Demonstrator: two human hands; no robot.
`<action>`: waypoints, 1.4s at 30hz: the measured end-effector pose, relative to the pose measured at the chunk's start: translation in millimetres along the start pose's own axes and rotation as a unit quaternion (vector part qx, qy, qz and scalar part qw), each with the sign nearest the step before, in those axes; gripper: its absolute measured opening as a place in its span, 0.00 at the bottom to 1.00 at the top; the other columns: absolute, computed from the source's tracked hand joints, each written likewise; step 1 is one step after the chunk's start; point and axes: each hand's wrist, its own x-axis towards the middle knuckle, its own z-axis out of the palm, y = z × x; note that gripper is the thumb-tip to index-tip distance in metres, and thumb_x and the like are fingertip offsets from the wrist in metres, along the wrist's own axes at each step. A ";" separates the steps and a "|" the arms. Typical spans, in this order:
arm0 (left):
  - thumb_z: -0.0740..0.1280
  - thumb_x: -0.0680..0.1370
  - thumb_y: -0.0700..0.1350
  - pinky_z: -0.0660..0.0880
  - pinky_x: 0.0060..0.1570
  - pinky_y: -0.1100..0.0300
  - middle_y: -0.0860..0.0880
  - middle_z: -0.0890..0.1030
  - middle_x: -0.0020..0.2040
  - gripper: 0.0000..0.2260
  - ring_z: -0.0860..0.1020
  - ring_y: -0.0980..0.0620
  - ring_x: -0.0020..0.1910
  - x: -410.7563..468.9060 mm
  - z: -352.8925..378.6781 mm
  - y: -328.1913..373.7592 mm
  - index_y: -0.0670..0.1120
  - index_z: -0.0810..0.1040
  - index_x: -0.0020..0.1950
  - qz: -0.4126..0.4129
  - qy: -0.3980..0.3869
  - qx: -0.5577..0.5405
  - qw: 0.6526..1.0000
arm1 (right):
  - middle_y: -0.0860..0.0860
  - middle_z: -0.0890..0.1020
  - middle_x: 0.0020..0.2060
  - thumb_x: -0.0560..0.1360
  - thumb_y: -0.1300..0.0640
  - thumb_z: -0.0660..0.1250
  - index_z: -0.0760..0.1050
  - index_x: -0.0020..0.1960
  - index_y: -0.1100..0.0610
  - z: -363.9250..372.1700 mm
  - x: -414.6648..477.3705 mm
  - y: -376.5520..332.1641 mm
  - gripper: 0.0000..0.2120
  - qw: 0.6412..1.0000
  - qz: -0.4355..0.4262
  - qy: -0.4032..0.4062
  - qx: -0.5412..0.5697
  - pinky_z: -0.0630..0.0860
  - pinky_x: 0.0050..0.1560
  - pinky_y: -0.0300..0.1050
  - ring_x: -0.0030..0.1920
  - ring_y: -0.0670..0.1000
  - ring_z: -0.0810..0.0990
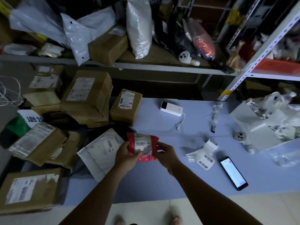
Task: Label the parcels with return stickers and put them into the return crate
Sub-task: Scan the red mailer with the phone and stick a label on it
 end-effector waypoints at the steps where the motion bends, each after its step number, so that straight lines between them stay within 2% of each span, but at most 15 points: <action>1: 0.77 0.73 0.44 0.78 0.51 0.59 0.55 0.83 0.52 0.16 0.81 0.55 0.51 0.3 14.2 4.3 0.51 0.79 0.59 0.005 -0.008 0.016 1.000 | 0.51 0.87 0.46 0.74 0.67 0.74 0.82 0.63 0.58 -15.5 0.3 5.8 0.18 1.000 0.002 0.003 0.005 0.81 0.40 0.40 0.40 0.47 0.86; 5: 0.78 0.71 0.45 0.79 0.50 0.58 0.54 0.83 0.50 0.15 0.82 0.55 0.49 -3.2 81.0 18.0 0.50 0.79 0.55 0.019 -0.006 0.053 0.998 | 0.49 0.87 0.46 0.76 0.66 0.73 0.82 0.63 0.56 -82.1 2.7 32.8 0.17 1.000 -0.004 0.008 0.012 0.82 0.42 0.41 0.42 0.48 0.87; 7: 0.79 0.70 0.44 0.81 0.52 0.53 0.53 0.84 0.50 0.16 0.83 0.54 0.49 -7.5 117.1 20.7 0.49 0.80 0.55 0.019 0.006 0.061 0.998 | 0.50 0.87 0.45 0.77 0.65 0.72 0.82 0.61 0.56 -115.4 2.9 48.3 0.14 1.000 -0.006 0.018 0.014 0.82 0.40 0.39 0.39 0.47 0.86; 11: 0.79 0.71 0.42 0.82 0.55 0.52 0.52 0.84 0.54 0.19 0.83 0.52 0.53 -24.6 179.3 24.2 0.47 0.80 0.60 -0.003 -0.014 0.045 0.999 | 0.49 0.87 0.46 0.77 0.65 0.70 0.82 0.59 0.51 -169.7 -1.2 82.6 0.14 1.000 0.000 0.010 0.024 0.83 0.45 0.42 0.42 0.48 0.87; 14: 0.80 0.66 0.51 0.82 0.53 0.53 0.52 0.85 0.53 0.24 0.83 0.51 0.53 -38.1 209.4 21.2 0.46 0.80 0.59 -0.011 -0.006 0.038 0.999 | 0.51 0.87 0.45 0.77 0.67 0.70 0.83 0.55 0.50 -192.4 -3.5 108.2 0.14 0.999 0.025 0.009 0.047 0.85 0.49 0.52 0.45 0.54 0.87; 17: 0.77 0.61 0.63 0.83 0.50 0.53 0.53 0.85 0.51 0.30 0.84 0.54 0.50 -49.5 226.5 9.7 0.47 0.81 0.57 -0.019 0.007 0.043 0.999 | 0.51 0.87 0.46 0.75 0.67 0.70 0.84 0.53 0.48 -201.3 -8.2 128.8 0.15 0.999 0.036 0.008 0.036 0.85 0.49 0.59 0.46 0.55 0.86; 21: 0.78 0.59 0.61 0.83 0.52 0.46 0.51 0.85 0.51 0.32 0.84 0.51 0.50 -55.8 234.6 -4.5 0.46 0.81 0.57 -0.048 0.019 0.034 0.998 | 0.47 0.88 0.44 0.73 0.63 0.71 0.83 0.53 0.47 -203.1 -10.6 140.9 0.14 0.999 0.043 0.010 -0.002 0.84 0.48 0.58 0.43 0.50 0.87; 23: 0.78 0.58 0.61 0.83 0.49 0.47 0.50 0.85 0.48 0.31 0.84 0.50 0.47 -53.5 233.5 -6.6 0.46 0.80 0.55 -0.062 0.032 0.046 0.996 | 0.48 0.88 0.45 0.71 0.61 0.71 0.84 0.56 0.49 -207.1 -12.0 134.6 0.16 0.999 0.034 0.026 -0.034 0.84 0.52 0.55 0.46 0.49 0.87; 26: 0.82 0.60 0.55 0.82 0.44 0.52 0.51 0.85 0.47 0.28 0.84 0.50 0.45 -48.0 231.5 -8.6 0.47 0.79 0.55 -0.082 0.024 0.074 0.994 | 0.50 0.87 0.49 0.73 0.59 0.73 0.83 0.59 0.56 -231.3 -13.5 113.4 0.15 0.987 0.000 0.113 -0.118 0.82 0.54 0.48 0.50 0.49 0.86; 28: 0.83 0.65 0.47 0.81 0.44 0.54 0.51 0.84 0.48 0.24 0.83 0.51 0.46 -48.2 233.9 -9.1 0.48 0.78 0.57 -0.095 0.027 0.067 0.993 | 0.51 0.85 0.51 0.73 0.59 0.73 0.81 0.61 0.57 -257.2 -11.2 104.7 0.17 0.974 -0.024 0.159 -0.160 0.82 0.52 0.49 0.50 0.52 0.85; 30: 0.81 0.68 0.45 0.82 0.48 0.51 0.51 0.83 0.50 0.21 0.82 0.51 0.49 -48.6 239.0 -9.6 0.50 0.77 0.57 -0.100 0.037 0.038 0.994 | 0.54 0.81 0.57 0.71 0.56 0.74 0.78 0.65 0.57 -282.7 -0.7 109.7 0.23 0.944 -0.047 0.193 -0.262 0.79 0.54 0.51 0.56 0.57 0.81; 33: 0.74 0.76 0.48 0.81 0.43 0.53 0.48 0.83 0.50 0.10 0.82 0.50 0.48 -47.7 247.3 -6.2 0.49 0.77 0.54 -0.110 0.079 -0.008 0.991 | 0.55 0.69 0.69 0.69 0.42 0.75 0.66 0.74 0.52 -313.7 12.2 132.0 0.38 0.885 0.070 0.149 -0.436 0.70 0.63 0.57 0.69 0.60 0.68; 35: 0.68 0.80 0.49 0.78 0.39 0.55 0.47 0.82 0.47 0.06 0.81 0.47 0.47 -48.1 250.0 -2.0 0.47 0.77 0.50 -0.117 0.105 -0.009 0.988 | 0.55 0.68 0.68 0.68 0.36 0.73 0.64 0.74 0.51 -326.5 13.5 146.4 0.41 0.863 0.131 0.117 -0.474 0.71 0.62 0.57 0.69 0.60 0.66; 39: 0.64 0.79 0.57 0.80 0.43 0.50 0.48 0.82 0.45 0.12 0.81 0.45 0.45 -49.9 253.4 -6.7 0.49 0.78 0.51 -0.129 0.134 0.026 0.982 | 0.55 0.72 0.62 0.67 0.35 0.74 0.66 0.70 0.54 -334.8 13.1 168.0 0.39 0.872 0.139 0.086 -0.462 0.76 0.57 0.57 0.66 0.59 0.71; 42: 0.64 0.80 0.54 0.81 0.43 0.49 0.48 0.83 0.43 0.10 0.81 0.45 0.43 -52.0 264.2 -2.3 0.49 0.78 0.51 -0.147 0.167 0.013 0.975 | 0.54 0.72 0.59 0.68 0.35 0.74 0.64 0.71 0.54 -335.3 11.7 177.2 0.40 0.864 0.111 0.099 -0.481 0.78 0.54 0.56 0.63 0.59 0.72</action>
